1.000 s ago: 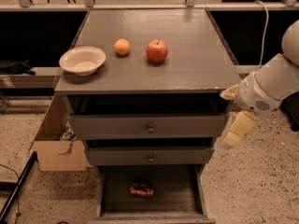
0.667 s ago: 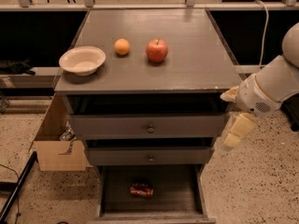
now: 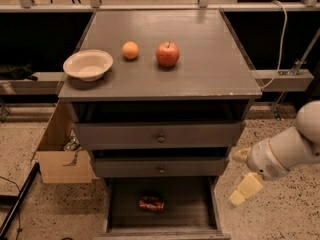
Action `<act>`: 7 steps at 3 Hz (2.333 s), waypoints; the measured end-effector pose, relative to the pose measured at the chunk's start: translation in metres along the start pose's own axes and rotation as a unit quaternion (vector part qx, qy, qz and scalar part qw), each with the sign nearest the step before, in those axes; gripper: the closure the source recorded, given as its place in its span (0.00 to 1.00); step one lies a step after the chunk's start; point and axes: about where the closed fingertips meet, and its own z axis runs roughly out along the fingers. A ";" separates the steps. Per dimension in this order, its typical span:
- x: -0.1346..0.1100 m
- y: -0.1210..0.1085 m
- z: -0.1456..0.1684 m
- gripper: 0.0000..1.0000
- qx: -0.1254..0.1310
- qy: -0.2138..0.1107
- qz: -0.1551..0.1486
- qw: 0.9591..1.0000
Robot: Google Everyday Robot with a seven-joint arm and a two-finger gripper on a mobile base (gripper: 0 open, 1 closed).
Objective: Pick coke can from bottom drawer and place on counter
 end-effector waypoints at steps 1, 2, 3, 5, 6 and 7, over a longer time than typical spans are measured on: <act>0.027 0.009 0.031 0.00 -0.024 -0.030 0.038 0.999; 0.014 -0.039 0.126 0.00 -0.039 -0.058 0.042 0.997; 0.012 -0.036 0.135 0.00 -0.047 -0.063 0.048 0.996; -0.001 -0.017 0.218 0.00 -0.107 -0.106 0.109 0.983; 0.005 -0.015 0.257 0.00 -0.100 -0.123 0.163 0.974; 0.008 -0.011 0.293 0.00 -0.071 -0.118 0.216 0.967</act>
Offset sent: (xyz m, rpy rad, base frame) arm 0.0209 0.0483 -0.1205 0.1653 0.0439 -0.0245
